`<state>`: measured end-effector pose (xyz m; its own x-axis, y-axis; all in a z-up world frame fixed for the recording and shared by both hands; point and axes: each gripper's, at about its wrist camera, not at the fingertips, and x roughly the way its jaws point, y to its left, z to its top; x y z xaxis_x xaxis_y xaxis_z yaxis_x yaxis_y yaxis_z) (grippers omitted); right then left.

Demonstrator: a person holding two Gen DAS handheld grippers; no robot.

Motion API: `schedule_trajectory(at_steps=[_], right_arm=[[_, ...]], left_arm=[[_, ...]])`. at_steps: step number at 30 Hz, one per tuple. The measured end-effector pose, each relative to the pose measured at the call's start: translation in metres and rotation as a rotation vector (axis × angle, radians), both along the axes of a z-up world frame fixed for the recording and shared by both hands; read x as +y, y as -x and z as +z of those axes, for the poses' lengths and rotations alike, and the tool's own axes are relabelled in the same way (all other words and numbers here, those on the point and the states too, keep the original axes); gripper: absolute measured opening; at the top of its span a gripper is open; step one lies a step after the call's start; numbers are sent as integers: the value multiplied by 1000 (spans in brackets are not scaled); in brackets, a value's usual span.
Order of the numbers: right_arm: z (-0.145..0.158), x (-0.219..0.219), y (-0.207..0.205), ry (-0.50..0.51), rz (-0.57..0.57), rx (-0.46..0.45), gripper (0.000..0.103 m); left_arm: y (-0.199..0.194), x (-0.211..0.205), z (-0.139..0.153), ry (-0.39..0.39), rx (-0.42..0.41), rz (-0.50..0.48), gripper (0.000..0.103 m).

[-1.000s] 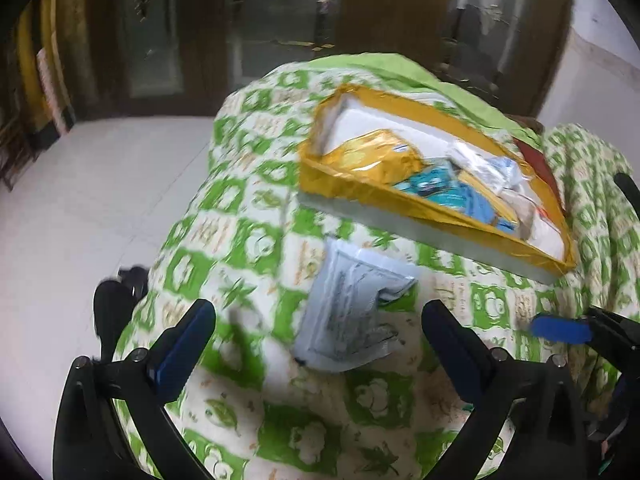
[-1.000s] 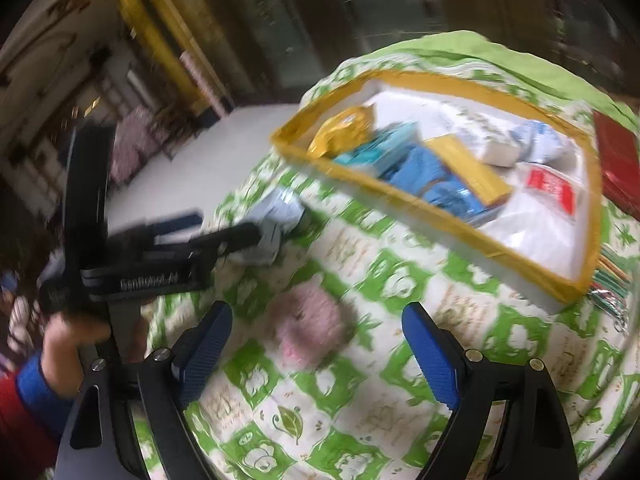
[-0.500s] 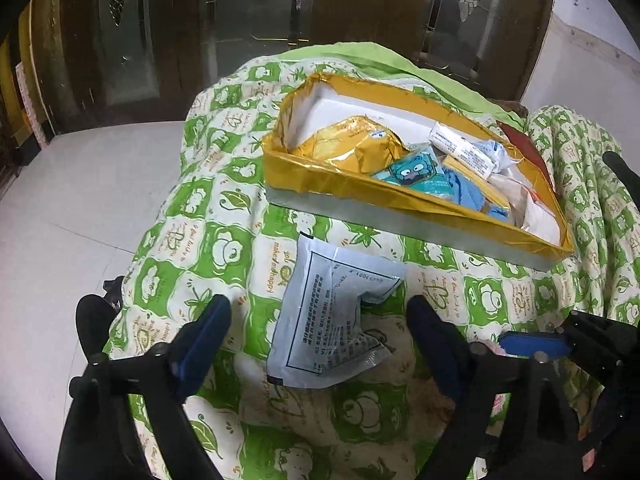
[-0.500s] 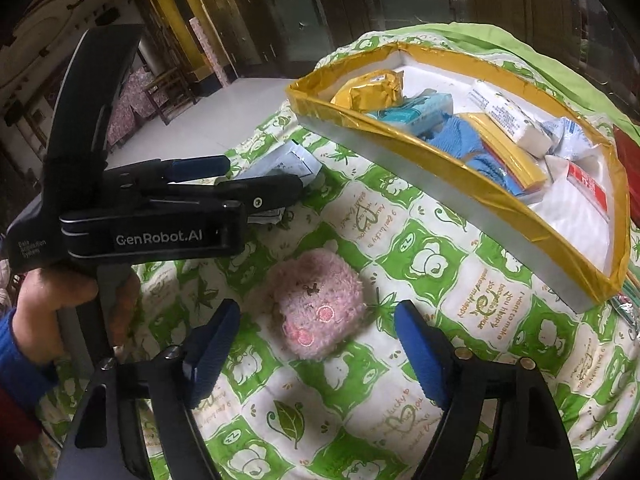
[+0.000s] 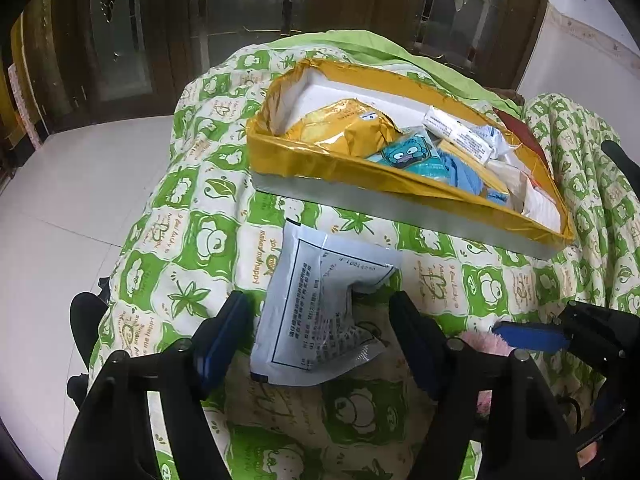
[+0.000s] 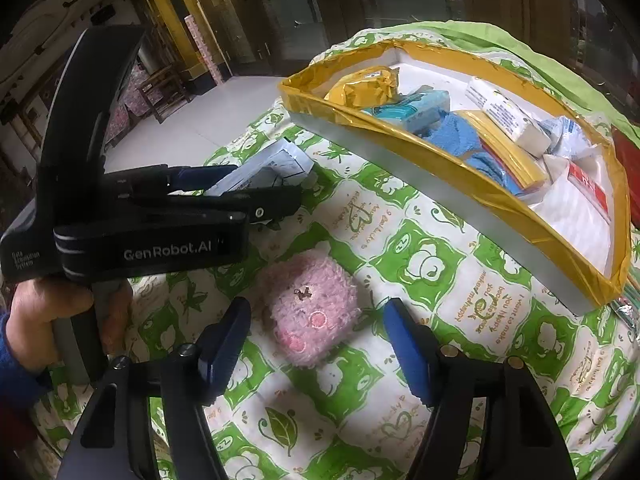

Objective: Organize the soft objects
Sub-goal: 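Grasp the silver foil packet with the left tool while the right tool grasps the pink doll, then carry the foil packet with the left tool while the right tool carries the doll over the box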

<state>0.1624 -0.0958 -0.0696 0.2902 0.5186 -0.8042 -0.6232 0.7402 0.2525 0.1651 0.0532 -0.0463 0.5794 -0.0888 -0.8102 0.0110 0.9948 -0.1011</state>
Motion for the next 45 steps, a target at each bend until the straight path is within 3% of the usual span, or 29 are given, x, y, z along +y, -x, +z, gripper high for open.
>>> schedule_trajectory(at_steps=[5, 9, 12, 15, 19, 29, 34, 36, 45], right_arm=[[1, 0, 1, 3, 1, -6, 72], [1, 1, 1, 3, -1, -6, 68], [0, 1, 0, 5, 0, -6, 65], [0, 2, 0, 9, 6, -6, 59], [-1, 4, 1, 16, 16, -4, 52], [1, 2, 1, 11, 14, 1, 39], [2, 1, 1, 5, 7, 9, 39], [2, 0, 1, 4, 5, 9, 39], [7, -3, 1, -7, -3, 6, 39]], left_arm=[[1, -2, -1, 4, 2, -7, 72], [0, -1, -1, 25, 0, -11, 61], [1, 1, -1, 62, -4, -5, 60], [1, 5, -1, 88, 0, 2, 43], [2, 7, -1, 128, 1, 4, 33], [5, -1, -3, 88, -1, -8, 33], [6, 0, -3, 87, -5, -10, 32], [7, 1, -2, 111, -9, -24, 24], [15, -6, 4, 138, -28, -47, 24]])
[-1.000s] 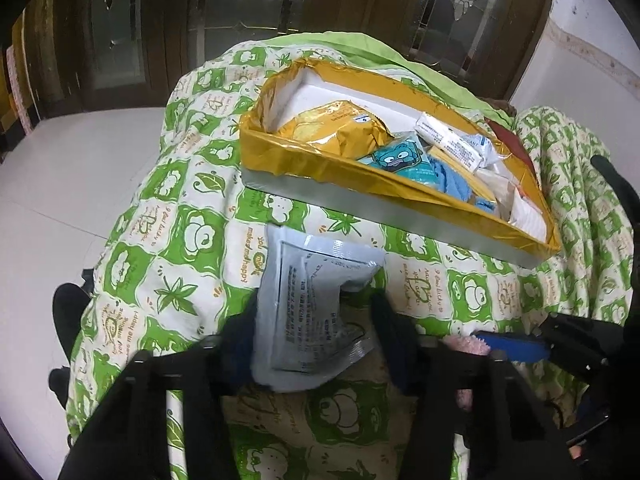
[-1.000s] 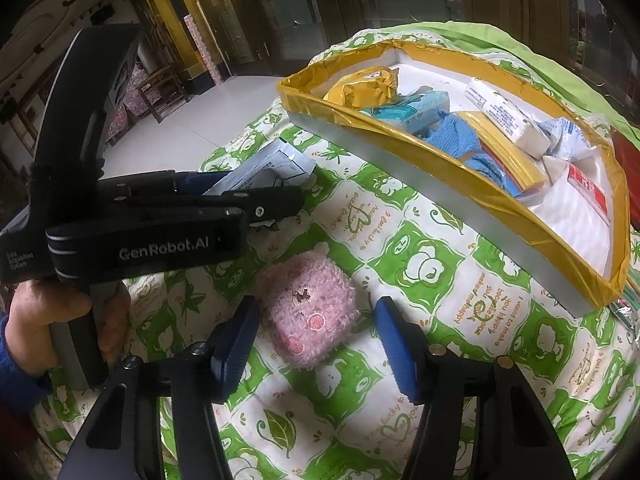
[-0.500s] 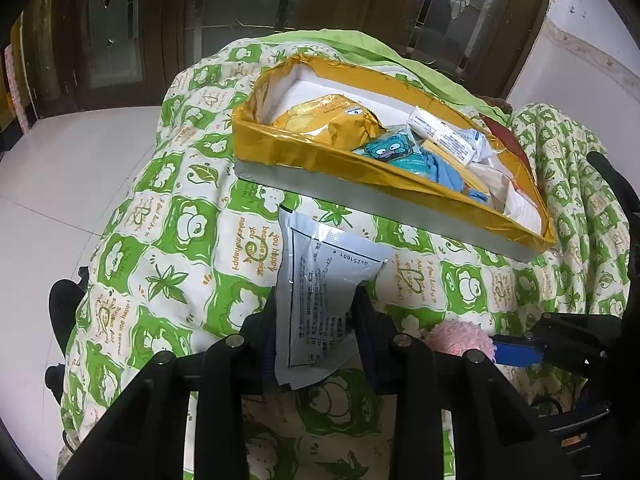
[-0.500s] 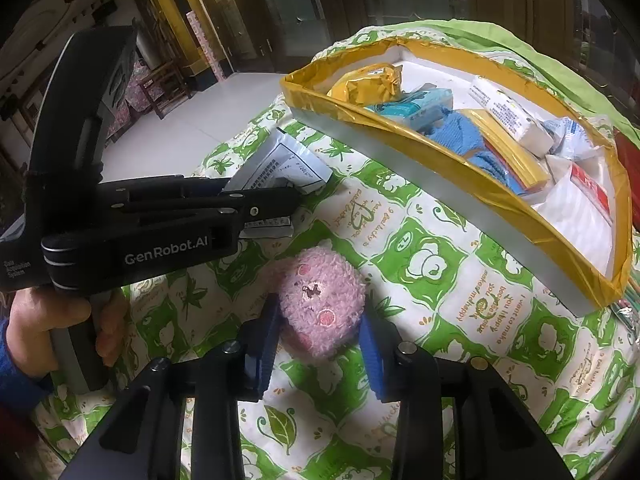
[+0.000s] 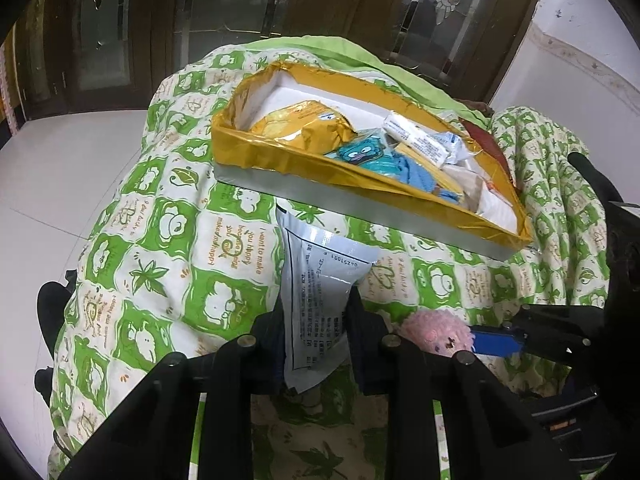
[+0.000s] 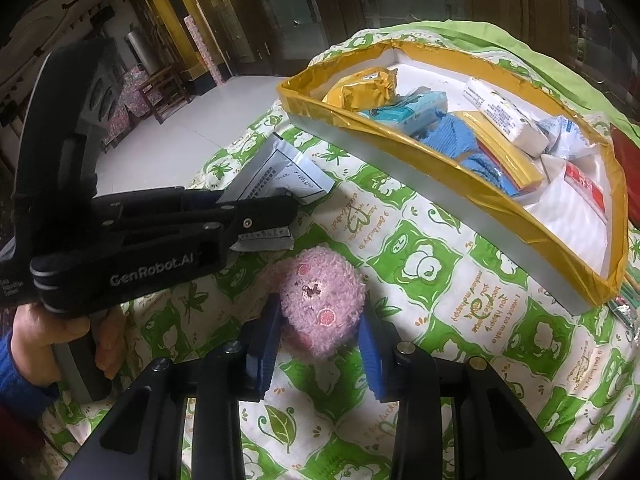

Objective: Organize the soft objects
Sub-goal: 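Carry the foil packet with the left tool while the right tool carries the doll over the box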

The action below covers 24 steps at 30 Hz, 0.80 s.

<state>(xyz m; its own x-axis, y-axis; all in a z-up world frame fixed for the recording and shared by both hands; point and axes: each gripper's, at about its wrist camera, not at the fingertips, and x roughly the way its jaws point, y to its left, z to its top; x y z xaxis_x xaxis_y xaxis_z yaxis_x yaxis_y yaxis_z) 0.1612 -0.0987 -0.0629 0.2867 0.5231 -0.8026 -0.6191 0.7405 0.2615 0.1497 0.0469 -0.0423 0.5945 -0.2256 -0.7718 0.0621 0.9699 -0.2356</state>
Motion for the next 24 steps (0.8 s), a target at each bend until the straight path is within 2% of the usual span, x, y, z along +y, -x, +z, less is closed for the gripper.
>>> schedule_trajectory(at_steps=[24], right_arm=[[10, -9, -1, -27, -19, -6, 39]], left_arm=[[9, 17, 14, 56, -50, 66, 24]])
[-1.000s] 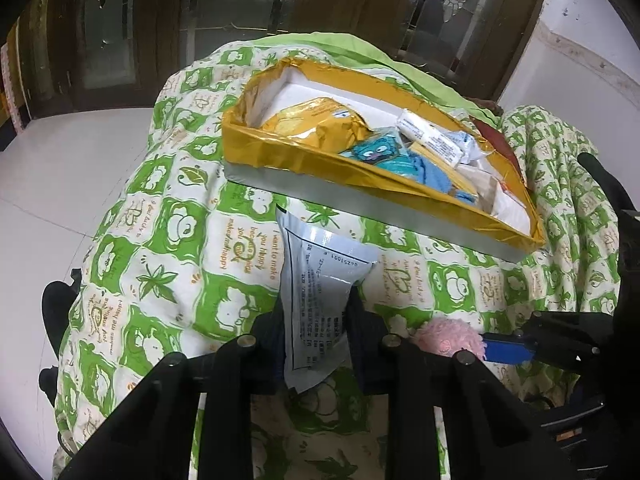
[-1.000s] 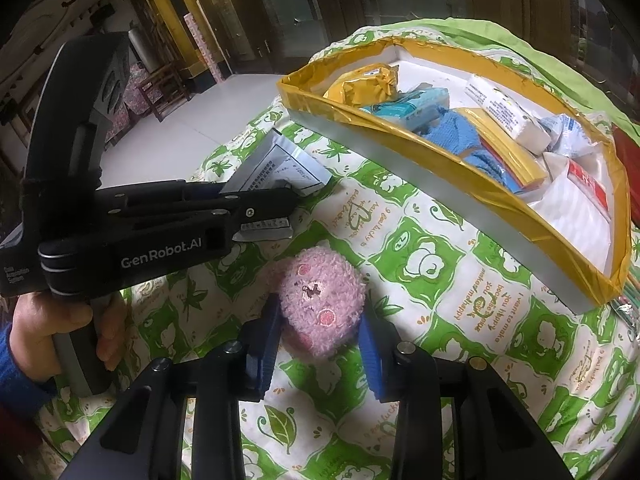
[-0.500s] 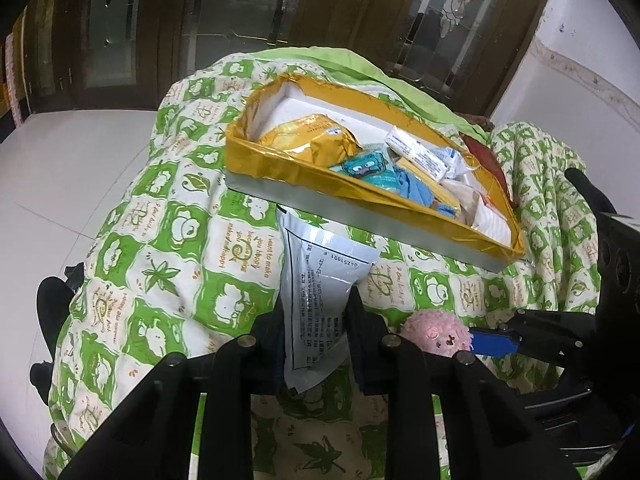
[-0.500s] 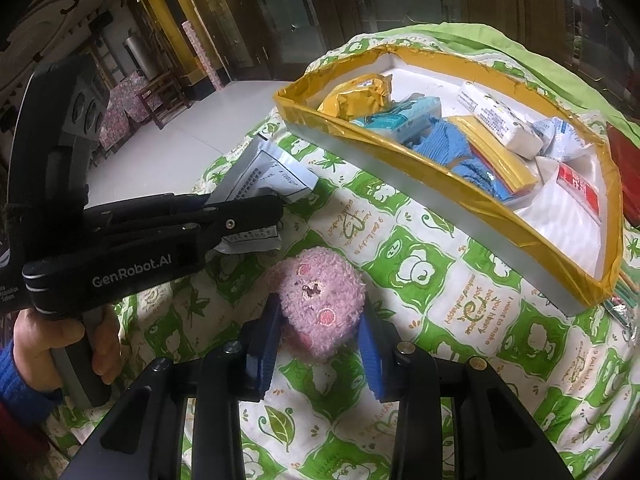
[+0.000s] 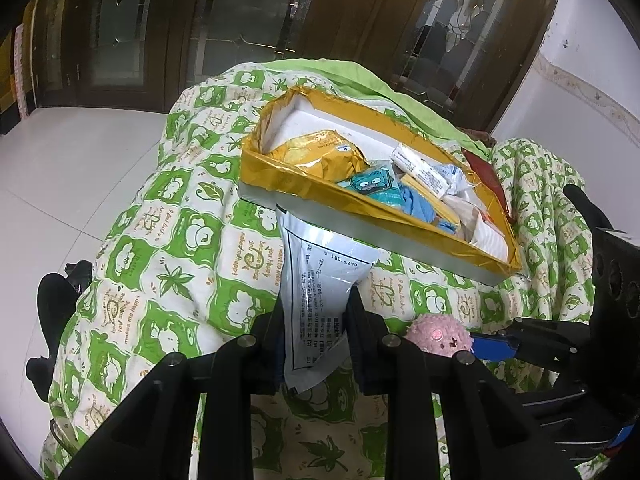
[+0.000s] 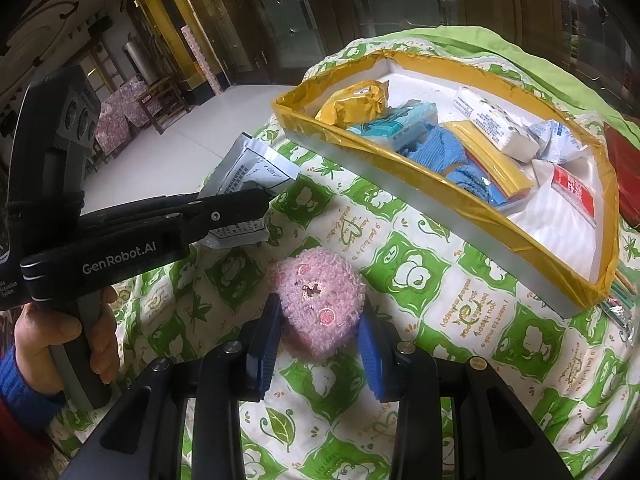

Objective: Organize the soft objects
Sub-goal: 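Carry the foil packet with the left tool while the right tool carries the doll over the box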

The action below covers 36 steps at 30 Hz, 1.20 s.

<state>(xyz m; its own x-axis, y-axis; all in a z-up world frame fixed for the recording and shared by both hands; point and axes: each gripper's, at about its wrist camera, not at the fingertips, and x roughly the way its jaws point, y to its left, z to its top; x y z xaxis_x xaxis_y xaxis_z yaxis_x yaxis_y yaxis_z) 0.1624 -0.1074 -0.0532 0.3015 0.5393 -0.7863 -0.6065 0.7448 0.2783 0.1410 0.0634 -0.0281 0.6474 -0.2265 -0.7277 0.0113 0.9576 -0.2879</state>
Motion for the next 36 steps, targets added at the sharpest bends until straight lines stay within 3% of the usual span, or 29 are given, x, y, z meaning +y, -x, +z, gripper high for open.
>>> schedule_trajectory(at_steps=[36], right_arm=[[23, -24, -14, -88, -82, -5, 39]], left_arm=[[3, 5, 4, 13, -16, 23, 24]])
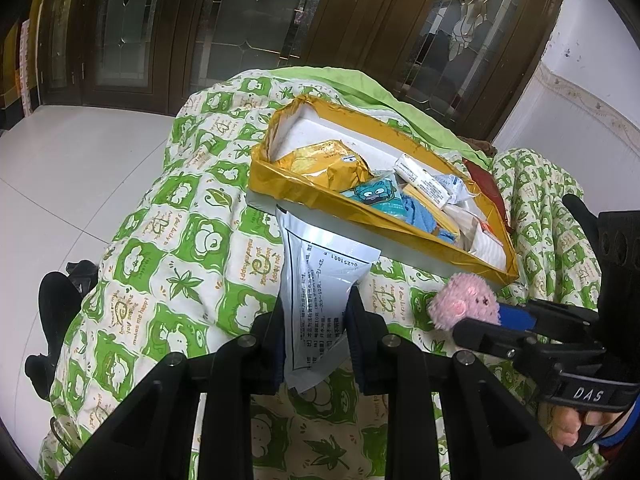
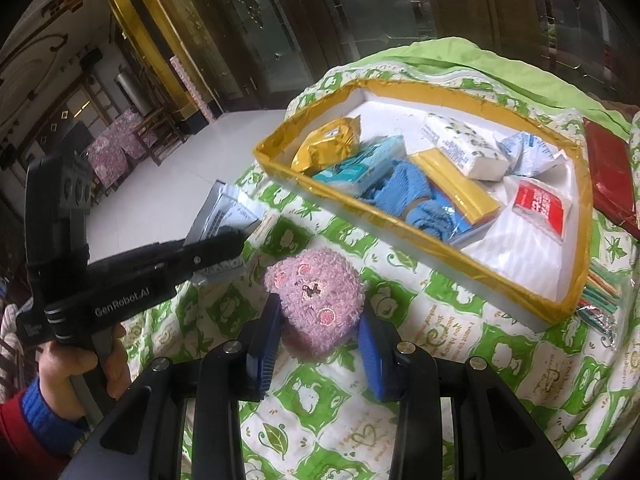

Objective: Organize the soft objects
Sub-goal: 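Carry the foil packet with the left tool while the right tool carries the doll over the box, then lower the foil packet into the box with the left tool while the right tool releases the doll inside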

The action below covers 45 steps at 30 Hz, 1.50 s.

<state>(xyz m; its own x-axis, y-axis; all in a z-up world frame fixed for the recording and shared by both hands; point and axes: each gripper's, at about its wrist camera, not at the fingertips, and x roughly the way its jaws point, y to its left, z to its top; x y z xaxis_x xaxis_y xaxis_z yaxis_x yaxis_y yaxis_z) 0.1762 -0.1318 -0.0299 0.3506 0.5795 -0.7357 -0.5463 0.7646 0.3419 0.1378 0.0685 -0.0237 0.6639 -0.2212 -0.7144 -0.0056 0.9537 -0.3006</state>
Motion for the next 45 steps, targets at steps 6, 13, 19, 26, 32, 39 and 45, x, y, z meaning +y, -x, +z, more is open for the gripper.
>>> schedule_trajectory(at_steps=[6, 13, 19, 26, 32, 39, 45], right_arm=[[6, -3, -2, -17, -9, -7, 39], [17, -13, -10, -47, -41, -27, 39], [27, -27, -23, -81, -90, -33, 39], [35, -38, -35, -102, -131, -32, 39], [40, -41, -45, -102, -140, -37, 39], [50, -39, -64, -92, -140, -54, 39], [54, -35, -80, -82, -141, -66, 39]], left_arm=[[0, -1, 0, -2, 1, -1, 24], [-2, -1, -2, -16, 11, -2, 24], [-6, -4, 3, -23, 11, -6, 24], [-16, -8, 22, -52, -9, -22, 24], [-31, -17, 38, -98, -23, -54, 24], [-46, -24, 45, -130, -27, -72, 24], [-57, -25, 44, -153, -18, -78, 25]])
